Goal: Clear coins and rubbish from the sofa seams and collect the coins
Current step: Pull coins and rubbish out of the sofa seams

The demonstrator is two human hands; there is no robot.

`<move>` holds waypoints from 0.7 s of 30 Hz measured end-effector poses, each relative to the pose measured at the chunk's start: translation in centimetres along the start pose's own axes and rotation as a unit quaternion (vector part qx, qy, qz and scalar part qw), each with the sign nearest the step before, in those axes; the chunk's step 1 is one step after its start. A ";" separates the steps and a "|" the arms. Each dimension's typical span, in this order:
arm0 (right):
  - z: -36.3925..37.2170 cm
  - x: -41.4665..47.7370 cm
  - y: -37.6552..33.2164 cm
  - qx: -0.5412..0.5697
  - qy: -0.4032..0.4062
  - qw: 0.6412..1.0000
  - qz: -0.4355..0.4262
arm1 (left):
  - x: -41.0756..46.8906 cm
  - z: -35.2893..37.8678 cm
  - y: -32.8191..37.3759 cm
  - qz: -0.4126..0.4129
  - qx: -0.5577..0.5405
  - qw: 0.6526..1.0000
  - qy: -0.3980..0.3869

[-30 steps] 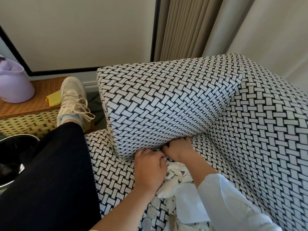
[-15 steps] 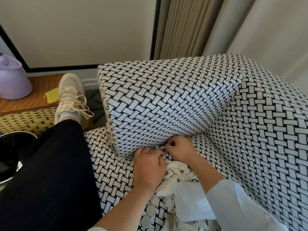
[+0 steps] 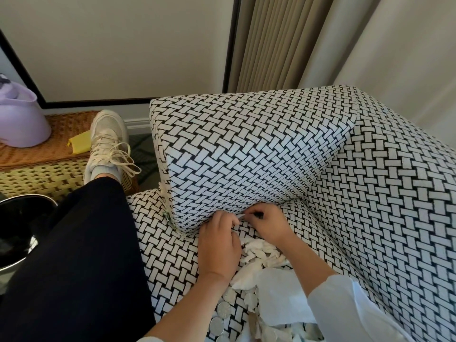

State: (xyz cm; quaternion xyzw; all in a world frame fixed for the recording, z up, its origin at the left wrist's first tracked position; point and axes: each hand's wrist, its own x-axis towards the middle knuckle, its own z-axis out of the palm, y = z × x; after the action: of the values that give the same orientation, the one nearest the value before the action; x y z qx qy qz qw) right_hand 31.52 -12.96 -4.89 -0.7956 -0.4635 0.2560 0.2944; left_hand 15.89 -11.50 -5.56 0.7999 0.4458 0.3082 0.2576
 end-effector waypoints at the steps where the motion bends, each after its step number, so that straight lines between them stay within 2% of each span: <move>1: 0.0 -0.1 0.0 0.001 0.001 1.000 -0.007 | -0.1 -0.1 0.1 0.000 -0.006 1.000 0.009; 4: -0.3 -0.8 0.0 0.031 0.015 0.999 -0.017 | -0.2 0.1 -0.1 0.000 -0.022 1.000 0.018; 7: -1.3 -1.6 -0.6 0.140 0.042 0.989 0.034 | -0.2 0.2 -0.2 -0.014 -0.037 0.999 0.018; 9: -2.3 -1.9 -0.9 0.179 0.006 0.983 0.052 | -0.3 0.2 -0.2 -0.013 -0.047 0.999 0.019; 12: -3.7 -2.0 -1.7 0.118 -0.143 0.980 0.066 | -0.5 0.1 -0.2 -0.006 -0.060 0.998 0.020; 13: -3.9 -1.8 -1.9 0.098 -0.158 0.980 0.064 | -0.5 0.0 -0.2 -0.006 -0.062 0.998 0.019; 15: -4.0 -1.1 -2.1 0.052 -0.117 0.990 0.049 | -0.5 0.0 -0.2 -0.007 -0.060 0.998 0.018; 17: -3.3 -0.3 -1.9 -0.049 -0.073 0.996 0.025 | -0.5 0.0 -0.3 -0.004 -0.052 0.998 0.018; 19: -2.2 0.1 -1.6 -0.155 -0.094 0.983 0.000 | -0.5 0.0 -0.3 -0.001 -0.046 0.999 0.021; 21: -1.2 0.5 -1.3 -0.195 -0.129 0.972 0.009 | -0.4 -0.1 -0.3 0.000 -0.046 0.999 0.021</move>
State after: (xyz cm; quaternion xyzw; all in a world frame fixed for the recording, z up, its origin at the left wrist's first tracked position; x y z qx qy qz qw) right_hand 31.75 -12.26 -3.20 -0.8017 -0.5318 0.2641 0.0690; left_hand 15.49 -11.74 -5.83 0.7808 0.4365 0.3449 0.2844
